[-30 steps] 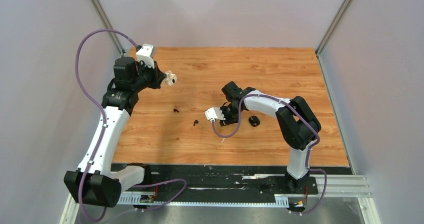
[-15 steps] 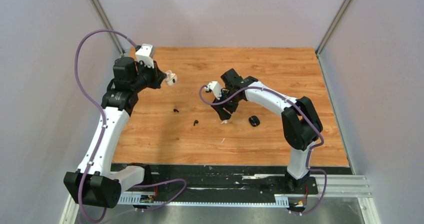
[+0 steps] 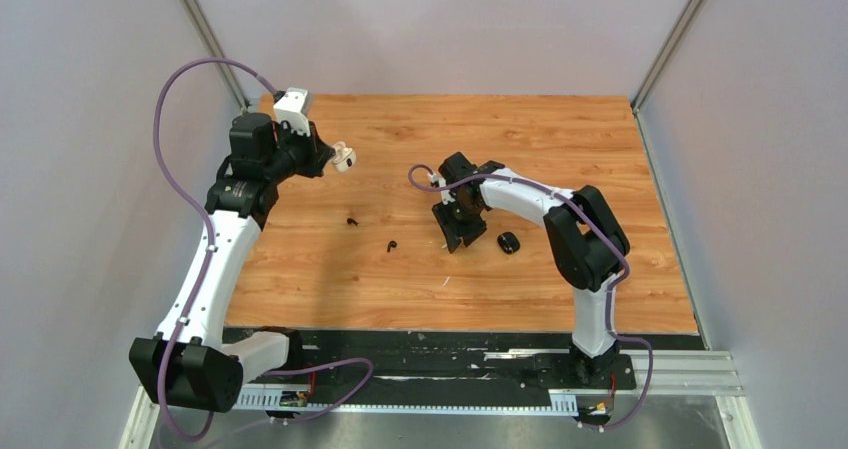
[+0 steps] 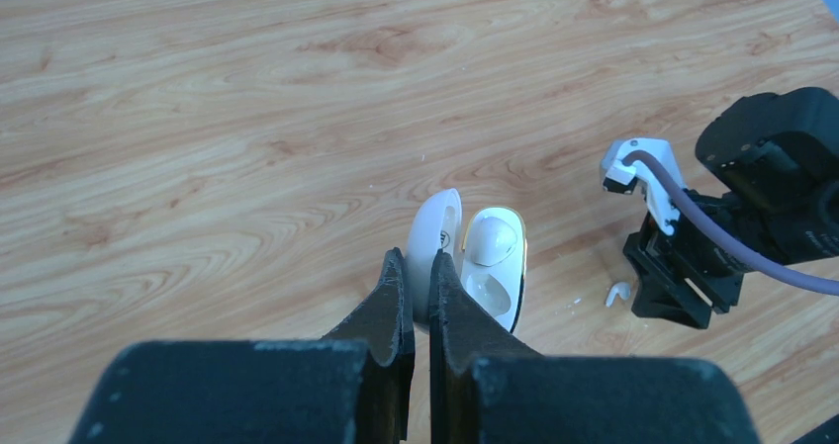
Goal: Insert the wireless bluetooth earbuds into the charging case
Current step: Pick up the earbud from the center of the board, then place the earbud in the charging case.
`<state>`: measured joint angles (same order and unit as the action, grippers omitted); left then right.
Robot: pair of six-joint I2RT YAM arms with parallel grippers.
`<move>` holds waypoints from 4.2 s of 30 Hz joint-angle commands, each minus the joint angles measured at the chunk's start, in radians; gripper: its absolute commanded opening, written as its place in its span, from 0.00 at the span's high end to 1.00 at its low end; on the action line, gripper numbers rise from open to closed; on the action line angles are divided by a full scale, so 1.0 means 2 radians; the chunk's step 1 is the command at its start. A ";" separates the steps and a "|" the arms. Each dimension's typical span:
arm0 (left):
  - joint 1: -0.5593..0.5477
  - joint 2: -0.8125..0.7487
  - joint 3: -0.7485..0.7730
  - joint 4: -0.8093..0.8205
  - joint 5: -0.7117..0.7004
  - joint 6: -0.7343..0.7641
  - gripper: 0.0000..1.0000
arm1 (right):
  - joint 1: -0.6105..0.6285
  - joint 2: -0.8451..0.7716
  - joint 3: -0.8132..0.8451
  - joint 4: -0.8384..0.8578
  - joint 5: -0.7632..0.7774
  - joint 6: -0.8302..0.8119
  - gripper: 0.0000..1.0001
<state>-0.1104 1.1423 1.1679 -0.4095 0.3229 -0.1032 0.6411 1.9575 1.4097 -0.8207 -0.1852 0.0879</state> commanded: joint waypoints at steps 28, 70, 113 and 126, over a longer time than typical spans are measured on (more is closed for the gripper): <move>0.001 -0.011 0.006 0.013 -0.003 -0.006 1.00 | 0.004 0.071 0.039 0.047 0.022 -0.031 0.63; -0.111 0.128 0.118 0.047 -0.016 -0.021 1.00 | 0.055 -0.300 -0.065 0.491 0.014 -0.544 1.00; -0.172 0.045 0.088 0.063 0.010 0.106 1.00 | 0.102 -0.260 -0.076 0.552 -0.017 -0.714 1.00; -0.172 0.034 0.078 0.082 0.015 0.089 1.00 | 0.102 -0.262 -0.083 0.504 -0.020 -0.729 1.00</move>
<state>-0.4492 1.2472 1.3273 -0.3012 0.3397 0.0803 0.8455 1.4395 1.2205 0.2138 -0.2287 -1.3449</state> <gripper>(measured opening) 0.042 0.062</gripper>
